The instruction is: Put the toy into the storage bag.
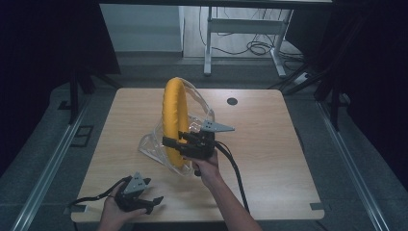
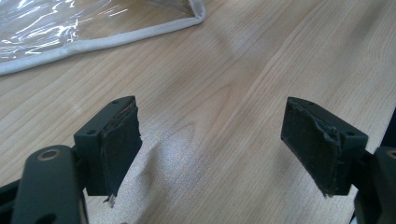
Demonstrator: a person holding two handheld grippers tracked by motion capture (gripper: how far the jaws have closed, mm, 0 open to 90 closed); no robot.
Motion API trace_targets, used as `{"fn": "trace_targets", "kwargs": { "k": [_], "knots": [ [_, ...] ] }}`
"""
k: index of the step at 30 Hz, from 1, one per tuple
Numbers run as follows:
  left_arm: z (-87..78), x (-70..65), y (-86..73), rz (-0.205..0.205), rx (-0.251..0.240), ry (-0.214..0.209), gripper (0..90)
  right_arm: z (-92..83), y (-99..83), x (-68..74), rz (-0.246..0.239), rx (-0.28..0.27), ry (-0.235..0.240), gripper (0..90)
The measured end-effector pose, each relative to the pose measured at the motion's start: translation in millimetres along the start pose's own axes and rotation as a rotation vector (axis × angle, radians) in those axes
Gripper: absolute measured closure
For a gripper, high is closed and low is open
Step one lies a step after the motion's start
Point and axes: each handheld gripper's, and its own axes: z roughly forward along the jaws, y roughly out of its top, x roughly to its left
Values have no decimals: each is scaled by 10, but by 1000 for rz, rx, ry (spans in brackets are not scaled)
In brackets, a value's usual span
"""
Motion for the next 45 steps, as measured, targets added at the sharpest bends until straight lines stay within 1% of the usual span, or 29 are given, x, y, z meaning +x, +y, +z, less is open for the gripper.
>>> {"fn": "trace_targets", "kwargs": {
  "k": [1, 4, 6, 11, 13, 18, 22, 28, 33, 37, 39, 45],
  "knots": [
    [-1, -1, 0, 0, 0, 0, 197, -14, 8, 15, -14, -5, -33, 489],
    [0, 1, 1, -1, 0, 0, 197, -47, 39, 28, -39, -16, -98, 479],
    [5, 1, 1, -1, -1, -1, 197, -62, 57, 27, -36, -8, -103, 477],
    [5, 0, 1, -2, -1, -1, 197, -69, 65, 70, -98, 2, -159, 447],
    [2, 1, 1, -1, -1, 0, 197, -69, 63, 84, -114, 4, -175, 418],
    [7, -1, -1, -1, 0, -1, 197, -90, 71, 111, -135, 2, -211, 357],
    [0, 1, 0, 0, 0, 1, 196, -117, 81, 129, -153, -2, -224, 328],
    [10, -2, 0, -2, 1, -3, 197, -179, 109, 170, -179, -14, -215, 313],
    [4, 0, 1, -1, 1, -1, 197, -223, 116, 178, -177, -17, -200, 313],
    [8, -4, -1, -3, 0, -1, 197, -264, 123, 190, -187, -32, -198, 315],
    [3, -2, 0, -2, -1, -1, 197, -291, 130, 193, -194, -31, -203, 315],
    [5, -4, -2, -1, 1, 1, 196, -382, 127, 161, -191, -22, -213, 324]
  ]
}}
